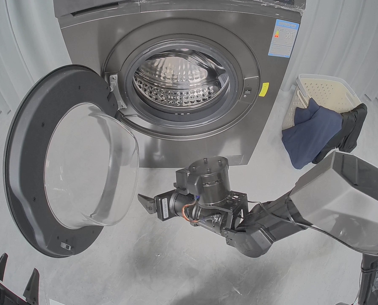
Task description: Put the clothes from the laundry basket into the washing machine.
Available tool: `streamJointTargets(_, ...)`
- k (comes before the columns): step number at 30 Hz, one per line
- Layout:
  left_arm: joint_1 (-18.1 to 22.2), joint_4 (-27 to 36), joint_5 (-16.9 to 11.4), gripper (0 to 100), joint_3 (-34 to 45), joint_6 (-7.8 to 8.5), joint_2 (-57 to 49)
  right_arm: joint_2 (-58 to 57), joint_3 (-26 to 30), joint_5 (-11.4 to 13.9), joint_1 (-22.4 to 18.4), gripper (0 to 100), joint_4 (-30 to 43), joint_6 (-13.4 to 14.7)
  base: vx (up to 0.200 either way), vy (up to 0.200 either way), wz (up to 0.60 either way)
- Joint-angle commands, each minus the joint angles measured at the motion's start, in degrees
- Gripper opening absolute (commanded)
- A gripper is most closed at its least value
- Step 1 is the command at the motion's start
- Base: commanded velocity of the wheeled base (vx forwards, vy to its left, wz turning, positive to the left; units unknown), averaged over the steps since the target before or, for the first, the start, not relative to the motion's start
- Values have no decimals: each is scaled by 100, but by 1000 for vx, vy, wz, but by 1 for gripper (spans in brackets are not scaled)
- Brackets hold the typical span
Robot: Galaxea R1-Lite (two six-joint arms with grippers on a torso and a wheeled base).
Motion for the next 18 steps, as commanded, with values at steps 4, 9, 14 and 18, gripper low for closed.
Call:
streamJointTargets(4,1,1,3,100,84,-12,-68,788,-1102,-8,246,100,215,1,0,0,0)
streamJointTargets(9,1,1,3,100,84,-12,-68,1281,-1902,-210,483,100,224,27,0,0,0)
streamJointTargets(14,1,1,3,100,84,-12,-68,1210,-2008,-219,474,100,224,300,0,0,0)
streamJointTargets(18,1,1,3,100,84,-12,-68,753,-1726,-307,351,100,232,396,0,0,0)
